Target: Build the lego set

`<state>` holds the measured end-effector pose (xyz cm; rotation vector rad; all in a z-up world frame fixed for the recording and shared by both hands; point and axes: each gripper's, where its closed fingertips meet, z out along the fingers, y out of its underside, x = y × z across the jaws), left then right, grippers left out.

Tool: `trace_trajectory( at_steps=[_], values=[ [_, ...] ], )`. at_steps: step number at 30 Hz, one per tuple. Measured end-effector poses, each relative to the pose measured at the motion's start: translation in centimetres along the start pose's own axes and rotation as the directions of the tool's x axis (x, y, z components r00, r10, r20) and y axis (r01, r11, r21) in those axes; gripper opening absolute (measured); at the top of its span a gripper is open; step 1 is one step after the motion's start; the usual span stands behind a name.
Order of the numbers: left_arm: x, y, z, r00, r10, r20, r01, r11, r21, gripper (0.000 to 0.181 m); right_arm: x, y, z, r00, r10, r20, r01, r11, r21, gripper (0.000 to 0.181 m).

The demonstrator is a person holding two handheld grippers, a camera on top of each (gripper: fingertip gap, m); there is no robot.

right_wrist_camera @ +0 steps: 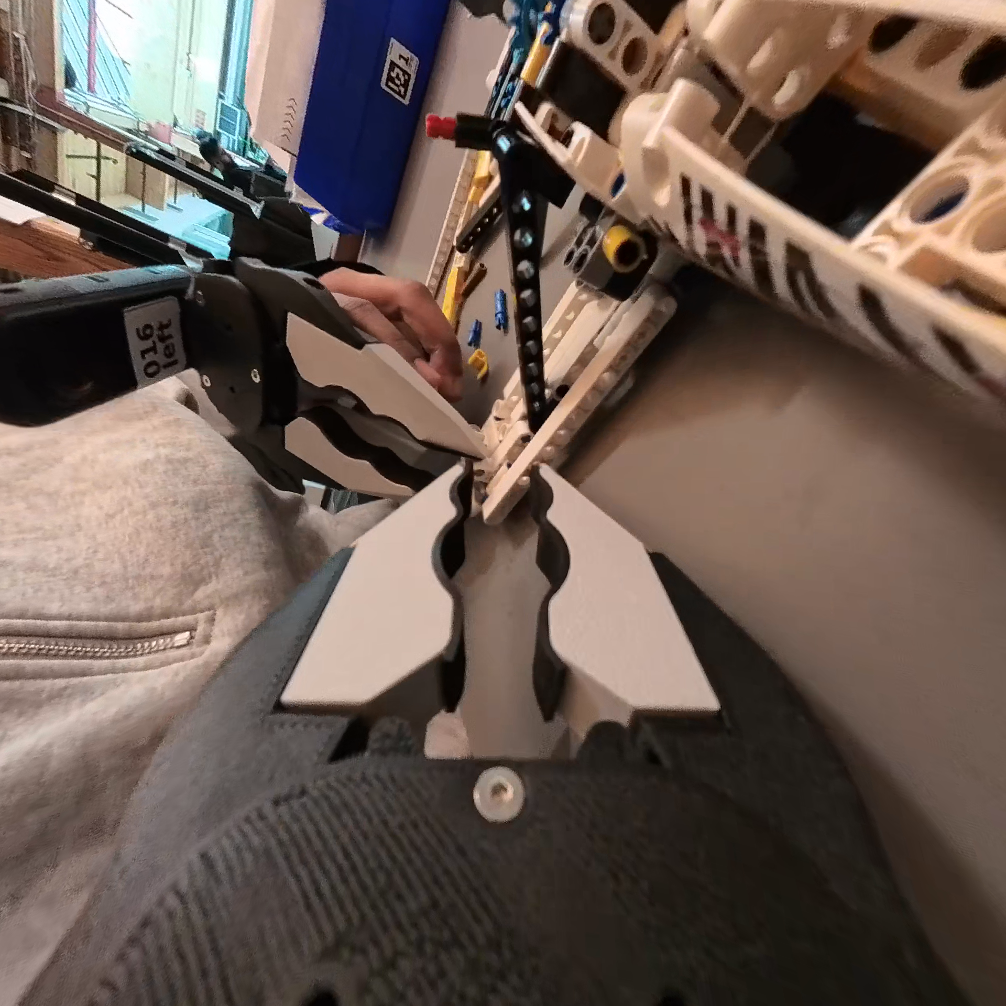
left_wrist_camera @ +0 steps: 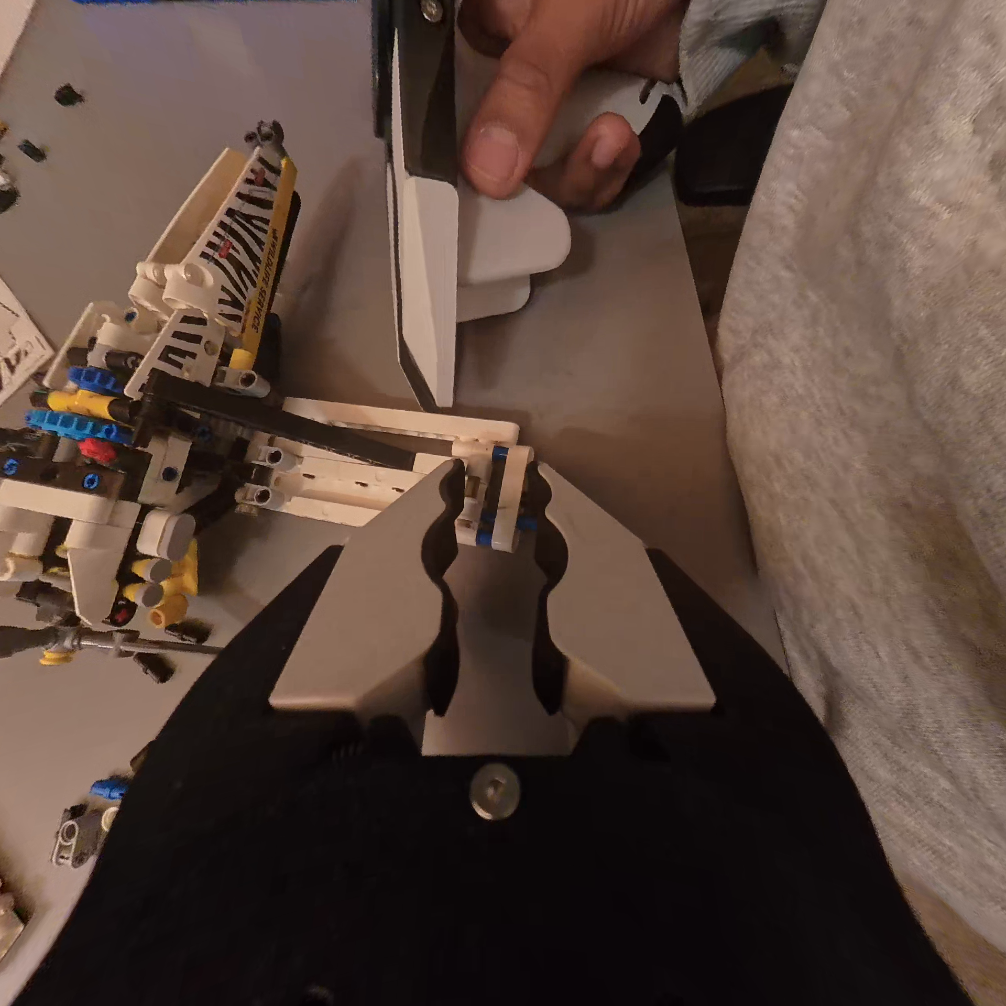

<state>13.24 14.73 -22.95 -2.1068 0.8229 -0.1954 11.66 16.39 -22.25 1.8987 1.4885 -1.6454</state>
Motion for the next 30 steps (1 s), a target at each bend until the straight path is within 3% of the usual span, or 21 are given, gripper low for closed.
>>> trace_trajectory(
  at_steps=[5, 7, 10, 13, 15, 19, 23, 27, 30],
  values=[
    [-0.6, -1.1, -0.7, 0.999, -0.019, 0.026, 0.017, 0.998, 0.067, 0.019, 0.7, -0.3, -0.8, 0.998, 0.009, -0.066, -0.007, 1.000, 0.023, 0.030],
    [-0.7, -1.4, -0.8, 0.999, -0.025, 0.027, 0.022, 0.996, 0.088, 0.019, -0.4, -0.6, -0.7, 0.997, 0.069, 0.038, -0.071, 0.996, 0.051, 0.037],
    [-1.1, -2.3, -1.2, 0.998, -0.037, 0.052, 0.028, 0.988, 0.154, 0.001, -0.7, -1.0, -0.3, 0.975, 0.174, 0.140, -0.185, 0.981, 0.066, 0.040],
    [-1.1, -1.6, -1.0, 0.998, -0.052, 0.039, 0.047, 0.993, 0.111, 0.019, -0.5, -0.9, 0.1, 0.979, 0.168, 0.117, -0.175, 0.983, 0.049, 0.027],
    [-1.2, -1.1, -1.2, 0.997, -0.033, 0.064, 0.027, 0.996, 0.090, 0.024, -0.6, -0.9, 0.1, 0.986, 0.139, 0.091, -0.143, 0.989, 0.044, 0.007],
    [-1.8, -0.7, -2.5, 0.989, -0.092, 0.118, 0.082, 0.993, 0.087, 0.031, -0.3, -1.3, -0.4, 0.992, 0.119, 0.041, -0.121, 0.990, 0.066, 0.018],
    [-1.6, 0.3, -3.1, 0.976, -0.158, 0.151, 0.151, 0.987, 0.060, 0.035, -0.9, -1.5, -0.4, 1.000, 0.002, 0.010, -0.003, 0.997, 0.082, 0.017],
    [-0.4, 1.3, -2.7, 0.975, -0.157, 0.157, 0.155, 0.988, 0.028, 0.028, 0.3, -0.1, -0.1, 0.961, -0.212, -0.179, 0.215, 0.977, -0.001, 0.017],
    [0.7, 1.2, -2.3, 0.979, -0.161, 0.124, 0.159, 0.987, 0.024, 0.022, -0.4, 0.9, 0.7, 0.913, -0.327, -0.244, 0.332, 0.943, -0.025, 0.018]
  ],
)
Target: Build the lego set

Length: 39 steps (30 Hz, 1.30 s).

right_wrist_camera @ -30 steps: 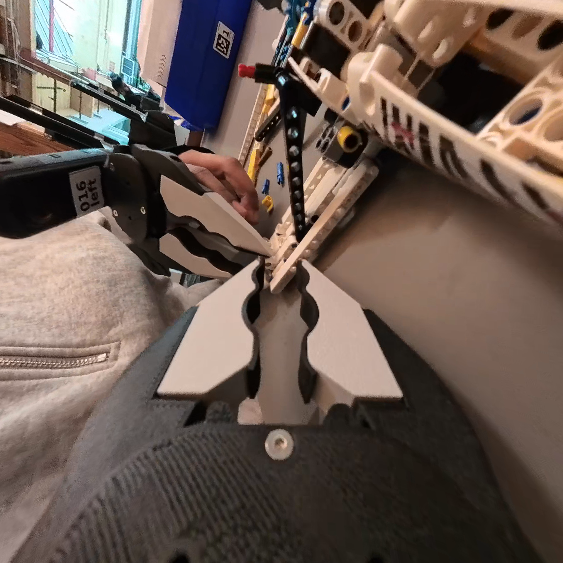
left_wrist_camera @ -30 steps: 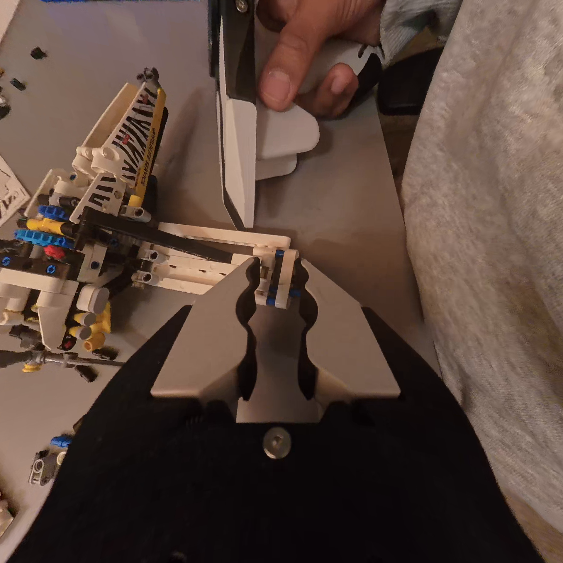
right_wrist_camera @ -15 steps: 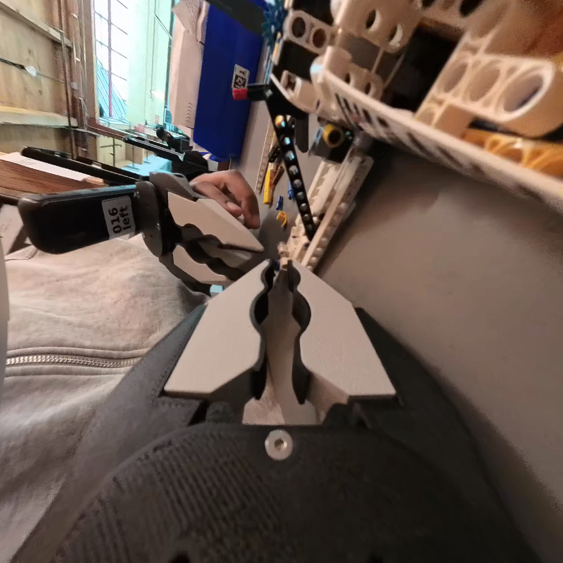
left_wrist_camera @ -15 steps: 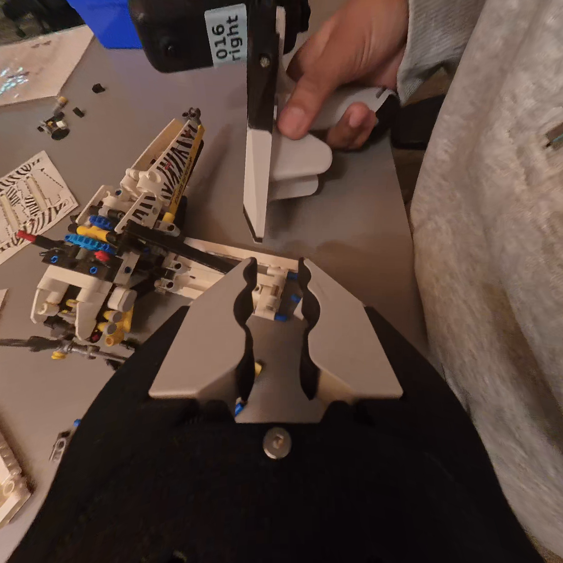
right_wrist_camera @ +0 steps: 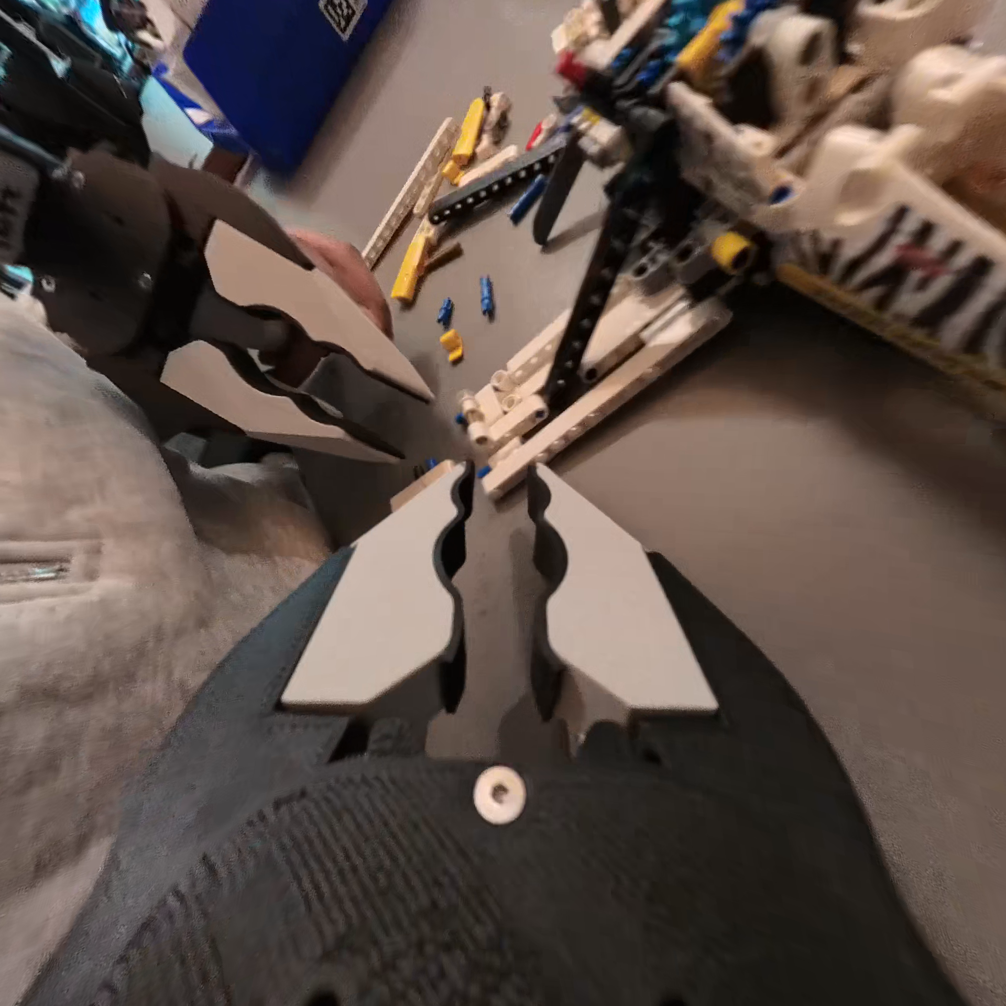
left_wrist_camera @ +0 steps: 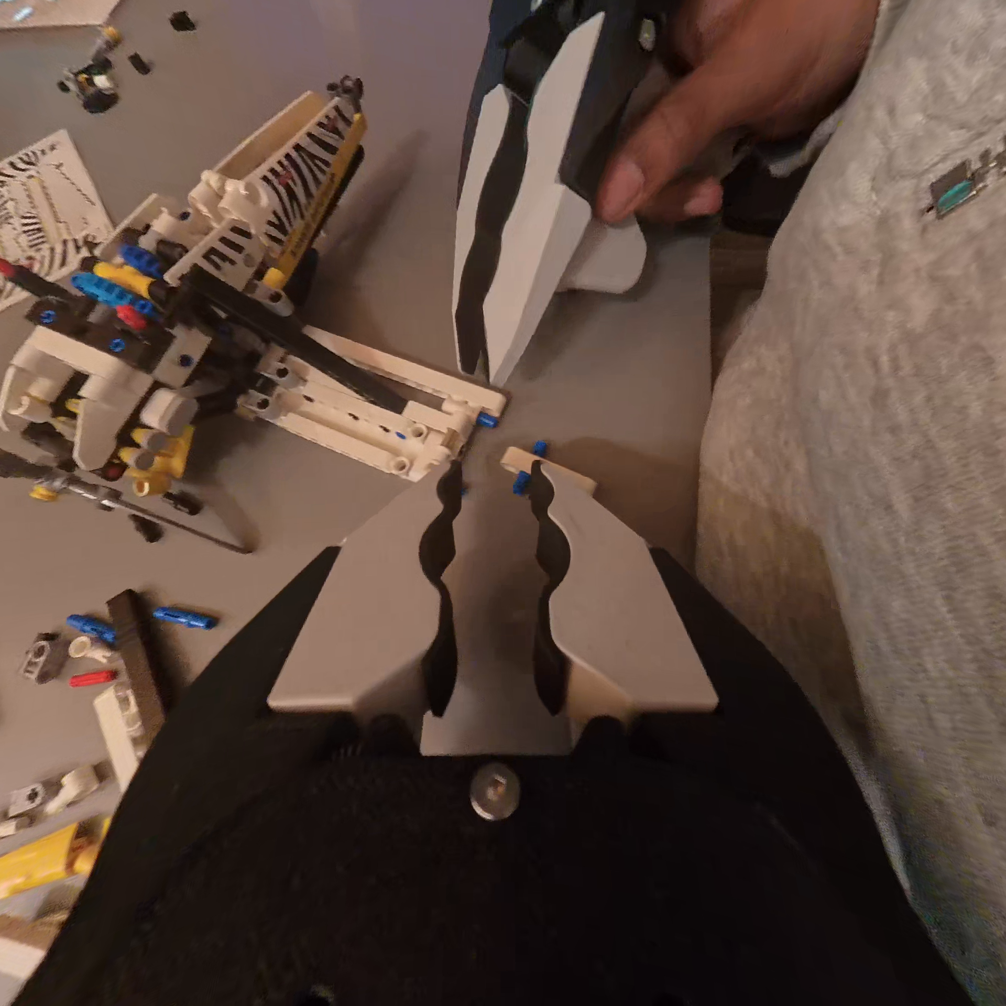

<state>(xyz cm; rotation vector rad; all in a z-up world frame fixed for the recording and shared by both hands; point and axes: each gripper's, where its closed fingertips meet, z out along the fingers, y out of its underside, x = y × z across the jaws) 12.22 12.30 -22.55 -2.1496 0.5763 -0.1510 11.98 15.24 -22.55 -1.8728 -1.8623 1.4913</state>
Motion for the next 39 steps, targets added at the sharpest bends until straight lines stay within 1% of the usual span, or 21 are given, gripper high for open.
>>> trace_trajectory(
  at_steps=[4, 6, 9, 10, 14, 16, 18, 20, 22, 24, 25, 27, 28, 31, 33, 34, 37, 38, 39],
  values=[
    [1.5, 0.8, 0.6, 0.999, 0.034, -0.041, -0.036, 0.998, -0.051, 0.029, -2.4, 0.7, 0.6, 0.997, -0.074, -0.008, 0.074, 0.996, 0.043, 0.020],
    [1.9, 0.9, 0.4, 0.998, 0.053, -0.036, -0.055, 0.997, -0.054, 0.025, -3.5, 1.1, 0.7, 0.995, -0.096, 0.003, 0.095, 0.994, 0.054, 0.023],
    [3.0, 1.2, 0.0, 0.998, 0.018, -0.060, -0.021, 0.998, -0.060, 0.021, -4.9, 2.6, 1.5, 0.991, -0.132, 0.011, 0.132, 0.991, 0.014, 0.028],
    [3.5, 1.2, -0.2, 0.997, 0.003, -0.074, -0.007, 0.998, -0.055, 0.016, -5.1, 3.0, 1.8, 0.989, -0.149, -0.004, 0.149, 0.989, 0.005, 0.029],
    [4.1, 1.4, -0.6, 0.997, -0.043, -0.068, 0.039, 0.998, -0.057, 0.016, -5.4, 3.3, 2.0, 0.979, -0.193, -0.061, 0.194, 0.981, 0.008, 0.027],
    [3.4, 1.5, -0.7, 0.998, -0.062, 0.001, 0.062, 0.996, -0.056, 0.018, -5.4, 3.2, 1.8, 0.974, -0.207, -0.096, 0.210, 0.977, 0.024, 0.027],
    [1.8, 1.3, -1.1, 0.989, -0.080, 0.126, 0.084, 0.996, -0.027, 0.015, -6.1, 2.7, 1.3, 0.963, -0.238, -0.125, 0.248, 0.967, 0.064, 0.026],
    [0.3, 1.3, -1.7, 0.962, -0.113, 0.250, 0.118, 0.993, -0.006, 0.015, -7.0, 2.5, 0.9, 0.943, -0.294, -0.153, 0.310, 0.946, 0.093, 0.025],
    [-1.3, 1.4, -2.4, 0.913, -0.163, 0.374, 0.169, 0.985, 0.016, 0.015, -7.1, 3.3, 1.4, 0.916, -0.351, -0.195, 0.365, 0.930, 0.042, 0.026],
    [-1.7, 1.3, -3.0, 0.883, -0.197, 0.426, 0.194, 0.980, 0.051, 0.018, -6.5, 4.2, 2.2, 0.880, -0.400, -0.255, 0.404, 0.914, -0.038, 0.027],
    [-1.8, 1.2, -3.3, 0.869, -0.218, 0.445, 0.207, 0.976, 0.073, 0.018, -6.1, 4.4, 2.3, 0.860, -0.421, -0.290, 0.424, 0.904, -0.055, 0.024],
    [-1.4, 1.0, -3.8, 0.860, -0.248, 0.446, 0.220, 0.969, 0.114, 0.020, -5.6, 4.4, 2.4, 0.832, -0.445, -0.331, 0.449, 0.891, -0.069, 0.014],
    [-1.1, 1.0, -3.8, 0.864, -0.253, 0.436, 0.221, 0.968, 0.123, 0.021, -5.3, 4.6, 2.5, 0.831, -0.444, -0.335, 0.443, 0.893, -0.082, 0.013],
    [-1.1, 1.7, -3.8, 0.865, -0.258, 0.431, 0.237, 0.966, 0.104, 0.026, -3.9, 4.4, 1.7, 0.816, -0.432, -0.384, 0.427, 0.898, -0.103, 0.013],
    [-1.1, 1.6, -3.8, 0.868, -0.291, 0.403, 0.267, 0.957, 0.117, 0.026, -2.9, 4.1, 0.9, 0.804, -0.425, -0.416, 0.419, 0.901, -0.112, 0.010],
    [-1.2, 1.6, -3.6, 0.868, -0.313, 0.384, 0.289, 0.950, 0.121, 0.027, -3.2, 4.0, 0.9, 0.818, -0.420, -0.394, 0.415, 0.904, -0.101, 0.010],
    [-1.0, 1.7, -2.8, 0.877, -0.379, 0.294, 0.366, 0.925, 0.103, 0.029, -5.9, 3.4, 1.9, 0.877, -0.404, -0.259, 0.415, 0.910, -0.012, 0.020],
    [-0.8, 1.8, -2.5, 0.879, -0.400, 0.259, 0.392, 0.916, 0.087, 0.031, -5.7, 3.5, 2.2, 0.875, -0.405, -0.264, 0.412, 0.911, -0.033, 0.025],
    [-0.6, 2.0, -2.1, 0.881, -0.417, 0.224, 0.415, 0.908, 0.061, 0.033, -4.9, 3.6, 2.3, 0.854, -0.423, -0.303, 0.419, 0.904, -0.081, 0.026]
  ],
)
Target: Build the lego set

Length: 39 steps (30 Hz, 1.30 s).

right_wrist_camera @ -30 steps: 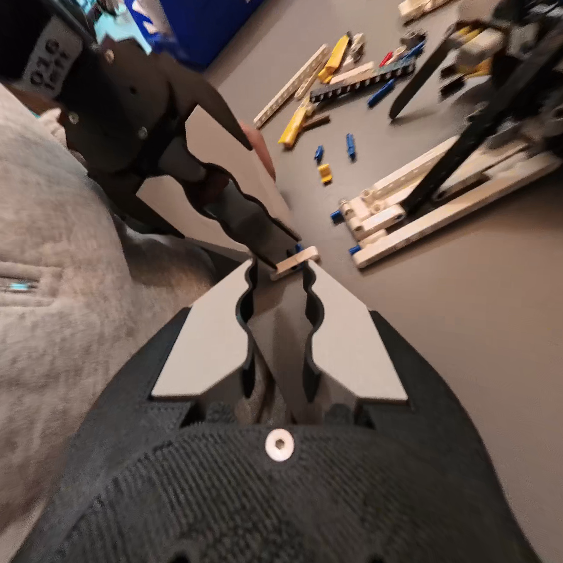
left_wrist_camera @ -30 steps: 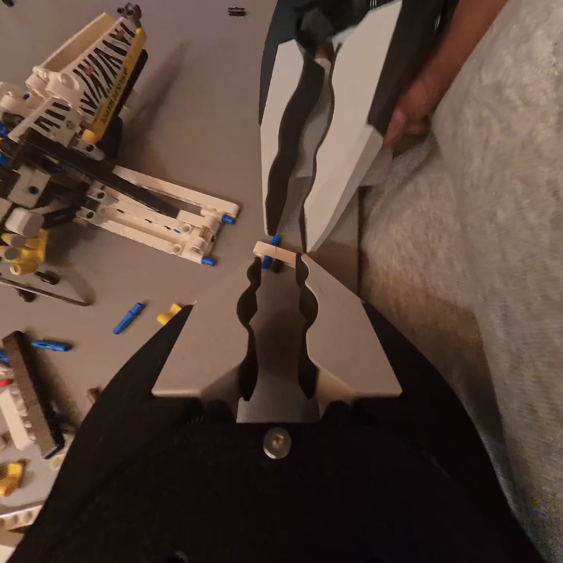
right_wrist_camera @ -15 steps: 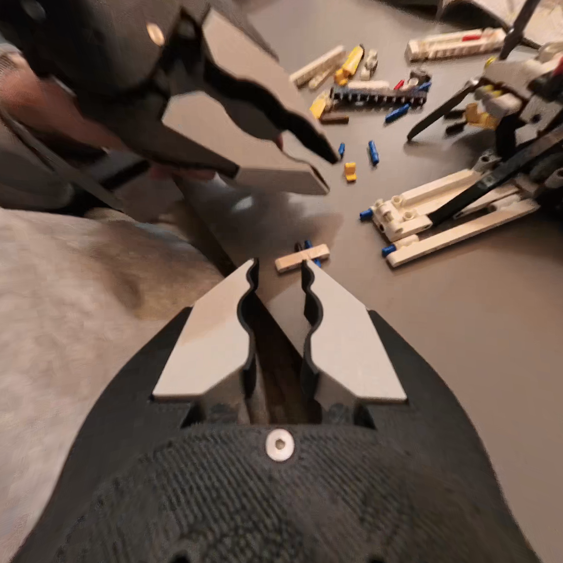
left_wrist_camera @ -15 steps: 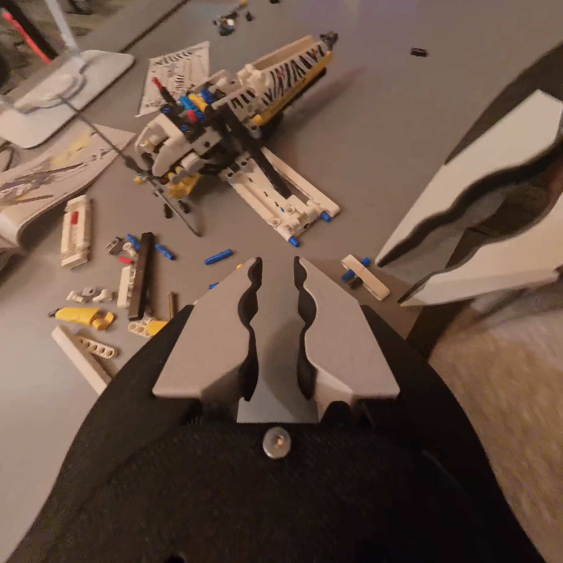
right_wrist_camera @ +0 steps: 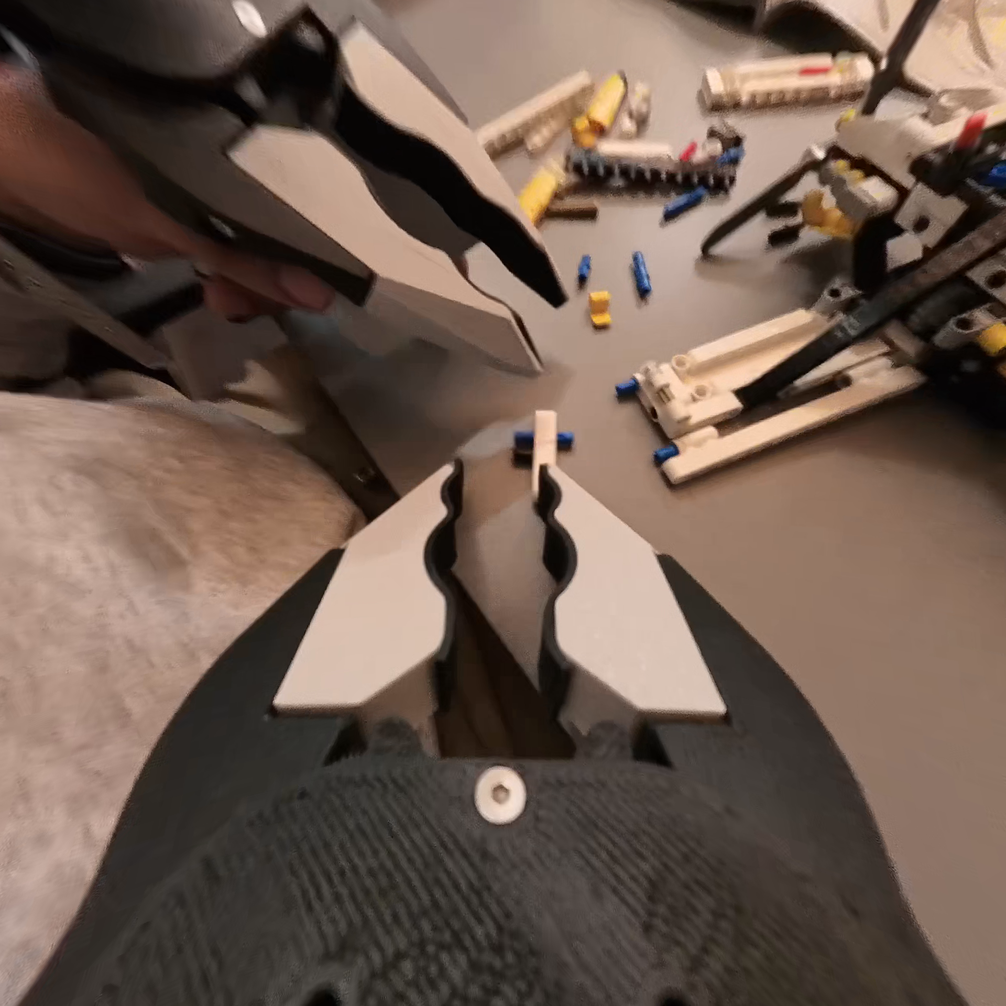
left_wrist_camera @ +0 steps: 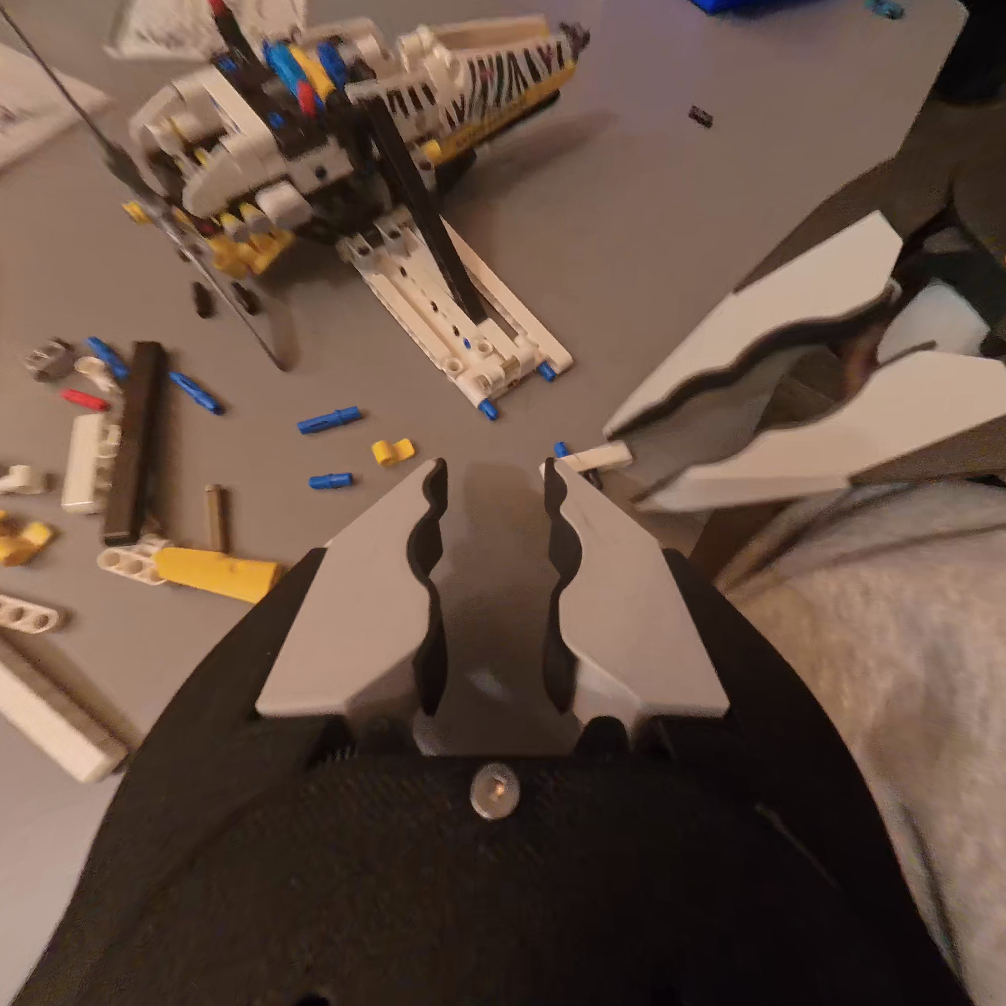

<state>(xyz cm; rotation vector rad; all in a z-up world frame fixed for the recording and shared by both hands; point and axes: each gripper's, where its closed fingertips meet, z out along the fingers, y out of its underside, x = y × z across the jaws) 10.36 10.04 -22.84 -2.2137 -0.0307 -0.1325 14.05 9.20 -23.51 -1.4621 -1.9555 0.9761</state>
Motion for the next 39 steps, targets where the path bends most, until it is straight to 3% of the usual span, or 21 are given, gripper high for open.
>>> trace_trajectory(
  at_steps=[3, 6, 10, 15, 18, 24, 27, 33, 39],
  values=[
    [0.6, 0.9, 1.0, 0.995, -0.044, -0.085, 0.036, 0.995, -0.094, 0.041, 2.0, 0.4, 0.4, 0.988, -0.118, -0.095, 0.112, 0.991, -0.069, 0.023],
    [0.7, 0.0, 1.6, 0.994, -0.003, -0.111, -0.006, 0.997, -0.081, 0.045, 2.2, 0.2, 0.9, 0.994, -0.107, -0.020, 0.106, 0.993, -0.055, 0.010],
    [-1.4, -0.9, 1.8, 0.972, 0.226, 0.068, -0.223, 0.973, -0.050, 0.045, 2.5, 0.1, 1.1, 0.999, -0.005, 0.052, 0.006, 1.000, -0.024, 0.009],
    [-1.2, -0.6, 0.8, 0.850, 0.493, 0.186, -0.495, 0.868, -0.043, 0.039, 3.8, 0.5, 0.5, 0.998, 0.011, -0.055, -0.011, 1.000, -0.009, 0.009],
    [-1.5, -0.3, 1.0, 0.863, 0.475, 0.175, -0.471, 0.880, -0.063, 0.034, 4.0, 0.4, 0.3, 0.993, 0.002, -0.118, 0.000, 1.000, 0.014, 0.009],
    [-0.2, 0.5, 1.4, 0.909, 0.417, -0.018, -0.417, 0.906, -0.069, 0.043, 4.8, -0.3, 0.5, 0.978, -0.001, -0.208, 0.011, 0.999, 0.048, 0.009],
    [0.0, 0.3, 1.7, 0.904, 0.424, -0.045, -0.427, 0.902, -0.066, 0.043, 4.7, -0.2, 0.4, 0.977, -0.005, -0.212, 0.016, 0.999, 0.049, 0.013],
    [-0.2, 0.0, 2.6, 0.915, 0.385, -0.122, -0.396, 0.915, -0.083, 0.042, 4.4, -0.4, 0.5, 0.992, 0.010, -0.125, -0.006, 1.000, 0.030, 0.031],
    [0.0, 0.3, 2.8, 0.929, 0.287, -0.231, -0.320, 0.940, -0.116, 0.041, 5.2, -0.4, 0.2, 0.997, 0.080, 0.011, -0.080, 0.996, -0.035, 0.029]
  ],
)
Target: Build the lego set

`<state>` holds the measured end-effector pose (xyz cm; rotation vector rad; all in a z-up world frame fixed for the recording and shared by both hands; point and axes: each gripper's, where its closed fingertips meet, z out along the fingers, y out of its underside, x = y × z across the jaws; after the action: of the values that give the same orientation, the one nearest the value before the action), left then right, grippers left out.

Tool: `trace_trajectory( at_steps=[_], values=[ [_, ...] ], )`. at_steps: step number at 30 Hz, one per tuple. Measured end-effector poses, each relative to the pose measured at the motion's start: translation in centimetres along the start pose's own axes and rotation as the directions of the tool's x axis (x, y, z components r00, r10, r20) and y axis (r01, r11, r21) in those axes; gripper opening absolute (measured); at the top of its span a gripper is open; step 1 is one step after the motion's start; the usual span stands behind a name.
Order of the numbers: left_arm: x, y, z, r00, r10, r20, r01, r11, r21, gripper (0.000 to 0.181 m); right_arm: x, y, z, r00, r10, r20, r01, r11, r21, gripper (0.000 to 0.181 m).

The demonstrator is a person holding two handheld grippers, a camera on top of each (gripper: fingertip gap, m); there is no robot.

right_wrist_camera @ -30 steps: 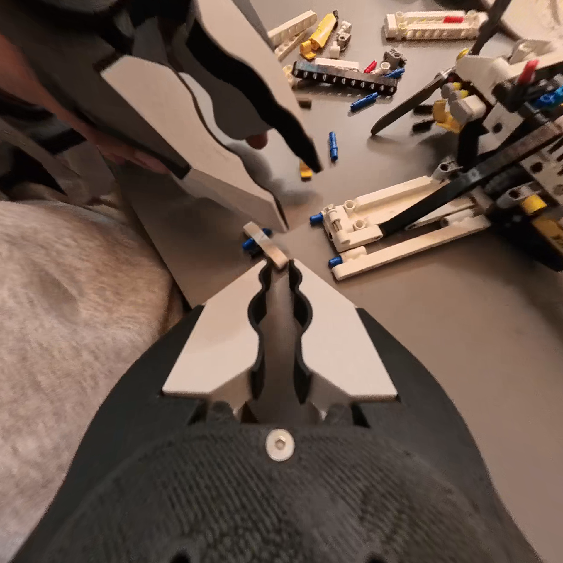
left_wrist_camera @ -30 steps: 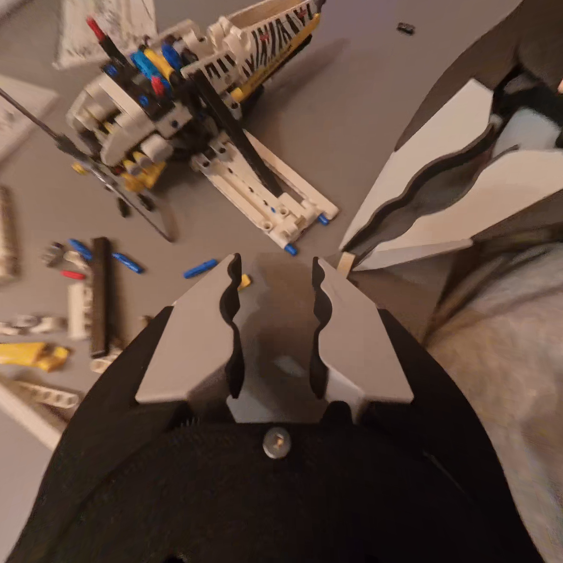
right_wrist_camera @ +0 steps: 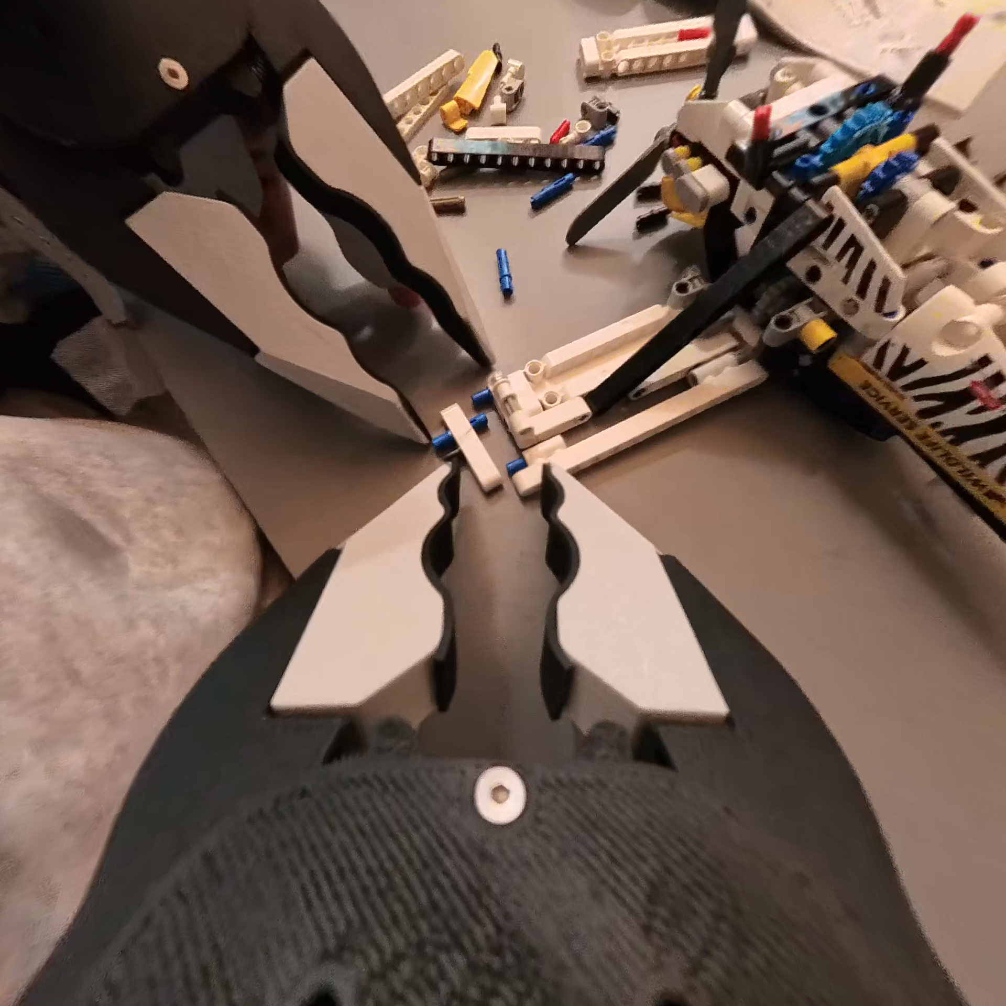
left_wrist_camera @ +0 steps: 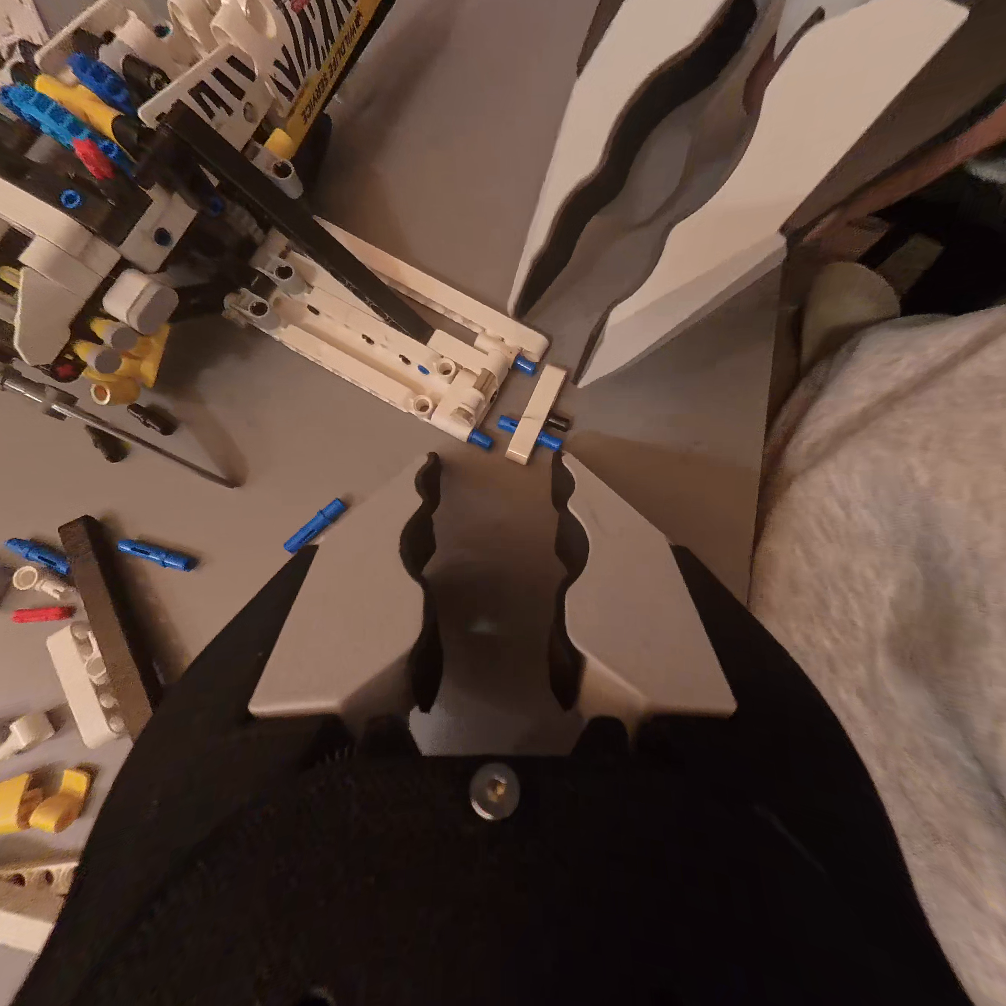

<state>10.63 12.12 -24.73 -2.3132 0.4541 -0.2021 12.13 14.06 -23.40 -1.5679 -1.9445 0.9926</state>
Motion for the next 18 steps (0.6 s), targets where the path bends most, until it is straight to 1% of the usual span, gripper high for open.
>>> trace_trajectory(
  at_steps=[1, 2, 4, 7, 9, 12, 15, 16, 18],
  values=[
    [-0.1, -0.1, 0.1, 1.000, 0.000, -0.005, 0.000, 1.000, 0.000, 0.043, 0.4, 0.2, -0.1, 1.000, 0.016, 0.013, -0.016, 1.000, -0.017, 0.033],
    [-0.2, -0.1, 0.1, 1.000, 0.007, -0.009, -0.007, 1.000, -0.001, 0.045, 0.9, 0.5, -0.2, 1.000, 0.018, 0.025, -0.017, 0.999, -0.041, 0.041],
    [-0.1, -0.3, 0.3, 0.999, 0.027, -0.022, -0.027, 1.000, -0.002, 0.045, 1.3, 1.0, -0.3, 0.998, 0.002, 0.062, 0.002, 0.998, -0.062, 0.048],
    [0.0, -0.5, 0.6, 0.998, 0.043, -0.050, -0.043, 0.999, -0.002, 0.045, 0.4, 0.3, 0.0, 0.981, 0.050, 0.186, -0.043, 0.998, -0.041, 0.055],
    [0.0, -0.6, 0.6, 0.997, 0.056, -0.061, -0.056, 0.998, 0.000, 0.044, 0.1, 0.0, 0.2, 0.968, 0.087, 0.235, -0.078, 0.996, -0.047, 0.053],
    [0.0, -0.6, 0.6, 0.996, 0.048, -0.072, -0.048, 0.999, 0.001, 0.043, 0.6, 0.1, 0.4, 0.974, 0.064, 0.219, -0.051, 0.997, -0.066, 0.039],
    [0.0, -0.6, 0.6, 0.997, 0.043, -0.071, -0.043, 0.999, 0.003, 0.040, 0.6, 0.1, 0.4, 0.977, 0.045, 0.210, -0.033, 0.998, -0.063, 0.038],
    [-0.1, -0.6, 0.5, 0.997, 0.039, -0.070, -0.039, 0.999, 0.004, 0.037, 0.4, 0.2, 0.4, 0.977, 0.035, 0.211, -0.023, 0.998, -0.059, 0.040],
    [-0.2, -0.6, 0.4, 0.996, 0.023, -0.081, -0.022, 1.000, 0.008, 0.023, 0.2, 0.4, 0.2, 0.977, -0.019, 0.211, 0.030, 0.998, -0.049, 0.045]
  ],
)
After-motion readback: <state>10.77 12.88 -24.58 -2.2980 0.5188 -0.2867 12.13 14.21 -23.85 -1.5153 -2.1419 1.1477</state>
